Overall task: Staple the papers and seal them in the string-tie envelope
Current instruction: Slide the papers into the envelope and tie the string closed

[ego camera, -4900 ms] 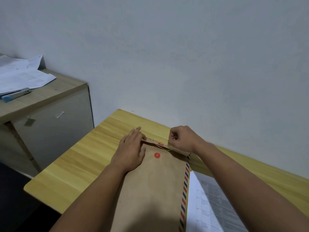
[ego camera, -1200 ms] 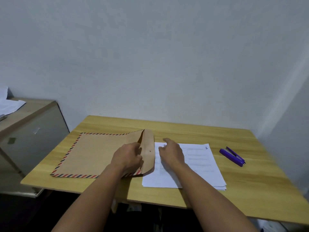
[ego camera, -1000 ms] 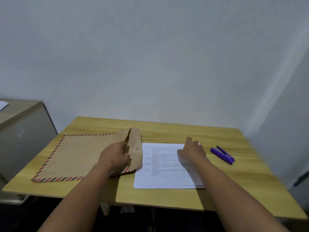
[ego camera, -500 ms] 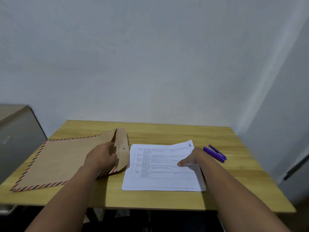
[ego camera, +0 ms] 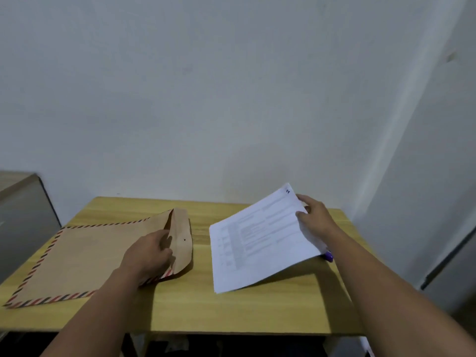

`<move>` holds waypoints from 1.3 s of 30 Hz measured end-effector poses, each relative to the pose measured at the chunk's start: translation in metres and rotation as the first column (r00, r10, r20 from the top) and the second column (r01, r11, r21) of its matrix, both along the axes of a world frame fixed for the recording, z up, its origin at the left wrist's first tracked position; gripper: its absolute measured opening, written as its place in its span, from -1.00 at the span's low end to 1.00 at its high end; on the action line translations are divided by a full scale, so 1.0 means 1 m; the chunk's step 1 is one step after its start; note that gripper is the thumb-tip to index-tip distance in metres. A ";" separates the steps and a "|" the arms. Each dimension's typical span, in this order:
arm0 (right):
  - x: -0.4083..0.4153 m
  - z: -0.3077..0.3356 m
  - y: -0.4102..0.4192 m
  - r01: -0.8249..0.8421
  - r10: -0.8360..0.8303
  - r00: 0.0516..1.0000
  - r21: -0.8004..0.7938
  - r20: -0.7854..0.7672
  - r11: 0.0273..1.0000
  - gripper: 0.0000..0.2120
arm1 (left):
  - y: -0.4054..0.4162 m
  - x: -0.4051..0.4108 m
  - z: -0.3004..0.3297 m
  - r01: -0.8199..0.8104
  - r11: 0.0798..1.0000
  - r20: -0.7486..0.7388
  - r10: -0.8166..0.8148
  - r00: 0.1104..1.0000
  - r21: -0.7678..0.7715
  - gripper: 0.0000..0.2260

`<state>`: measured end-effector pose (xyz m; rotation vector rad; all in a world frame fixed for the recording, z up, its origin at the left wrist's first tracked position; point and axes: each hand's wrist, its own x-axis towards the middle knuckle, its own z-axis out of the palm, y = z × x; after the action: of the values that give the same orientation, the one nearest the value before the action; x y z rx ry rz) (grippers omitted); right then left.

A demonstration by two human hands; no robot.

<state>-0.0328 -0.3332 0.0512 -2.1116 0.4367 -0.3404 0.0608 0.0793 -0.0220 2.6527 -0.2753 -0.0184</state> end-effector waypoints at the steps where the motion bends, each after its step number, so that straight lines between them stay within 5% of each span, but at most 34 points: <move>1: -0.001 0.006 -0.001 0.011 -0.012 1.000 0.026 0.028 1.000 -0.48 | 0.001 0.000 -0.001 -0.006 1.000 -0.002 0.006 1.000 -0.006 -0.42; 9: 0.002 0.041 0.001 0.019 -0.036 0.989 0.123 0.141 0.992 -0.48 | -0.005 0.001 0.001 0.017 0.999 -0.021 -0.018 1.000 -0.038 -0.42; 18: 0.020 0.004 0.038 -0.009 -0.018 0.994 0.239 0.109 0.971 -0.49 | -0.016 -0.002 -0.001 0.065 0.998 -0.010 -0.065 0.998 -0.005 -0.41; 27: 0.044 -0.047 0.057 0.101 -0.103 0.995 0.207 -0.004 0.973 -0.42 | -0.019 -0.002 -0.007 0.163 0.986 0.008 -0.164 0.986 0.027 -0.85; 39: 0.051 -0.057 0.091 0.111 -0.125 0.991 0.207 0.056 0.972 -0.42 | -0.037 -0.006 -0.006 0.137 0.975 0.111 -0.157 0.981 0.175 -0.72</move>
<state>0.0179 -0.2418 -0.0056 -1.8736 0.5356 -0.4180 0.0545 0.0423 -0.0277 2.7978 -0.5333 0.0795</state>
